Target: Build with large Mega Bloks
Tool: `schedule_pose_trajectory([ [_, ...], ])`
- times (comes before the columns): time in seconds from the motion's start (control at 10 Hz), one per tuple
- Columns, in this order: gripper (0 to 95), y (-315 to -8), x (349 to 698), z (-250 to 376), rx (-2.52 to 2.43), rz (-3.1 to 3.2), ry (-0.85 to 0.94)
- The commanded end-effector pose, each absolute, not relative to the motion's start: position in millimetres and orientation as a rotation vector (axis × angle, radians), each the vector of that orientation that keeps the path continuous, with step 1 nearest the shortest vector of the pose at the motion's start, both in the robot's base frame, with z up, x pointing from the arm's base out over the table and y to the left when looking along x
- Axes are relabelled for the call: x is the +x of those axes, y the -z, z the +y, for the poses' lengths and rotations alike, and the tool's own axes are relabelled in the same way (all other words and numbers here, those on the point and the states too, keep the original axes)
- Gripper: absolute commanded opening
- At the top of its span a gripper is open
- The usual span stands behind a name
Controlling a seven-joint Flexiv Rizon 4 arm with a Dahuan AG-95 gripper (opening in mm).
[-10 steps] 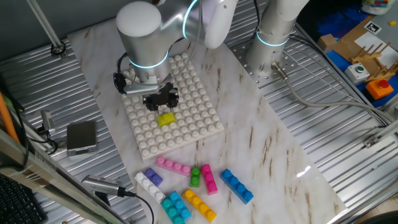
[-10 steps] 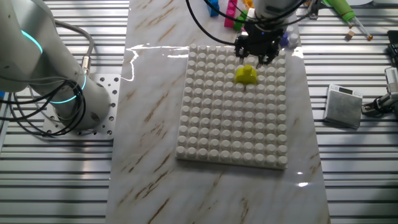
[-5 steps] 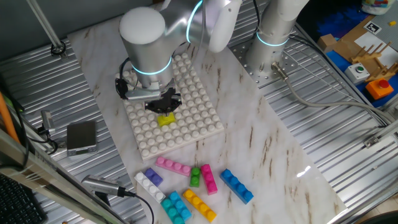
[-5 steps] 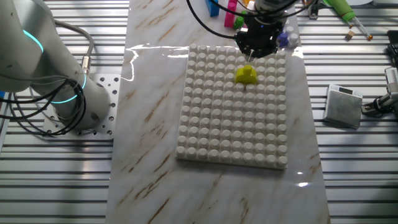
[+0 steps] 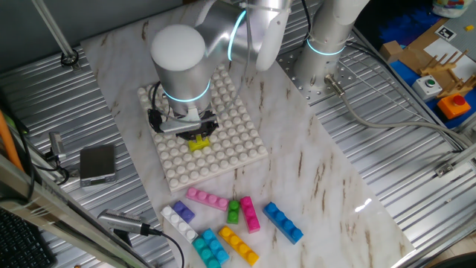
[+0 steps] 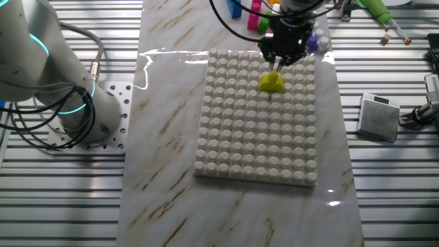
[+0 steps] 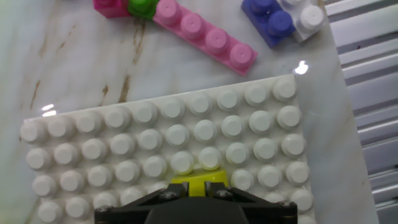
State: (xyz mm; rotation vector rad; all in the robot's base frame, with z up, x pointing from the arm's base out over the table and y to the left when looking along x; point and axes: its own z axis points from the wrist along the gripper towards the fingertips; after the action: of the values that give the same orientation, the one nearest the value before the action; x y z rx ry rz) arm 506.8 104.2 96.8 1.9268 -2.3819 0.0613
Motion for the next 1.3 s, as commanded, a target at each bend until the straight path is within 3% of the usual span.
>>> schedule_pose_trajectory([
  [0.1, 57.0, -93, 507, 104, 1.950, -2.359, -0.077],
  [1.2, 57.0, -83, 504, 97, 1.963, -2.363, -0.086],
  [1.3, 38.0, -82, 504, 98, 1.971, -2.364, -0.093],
])
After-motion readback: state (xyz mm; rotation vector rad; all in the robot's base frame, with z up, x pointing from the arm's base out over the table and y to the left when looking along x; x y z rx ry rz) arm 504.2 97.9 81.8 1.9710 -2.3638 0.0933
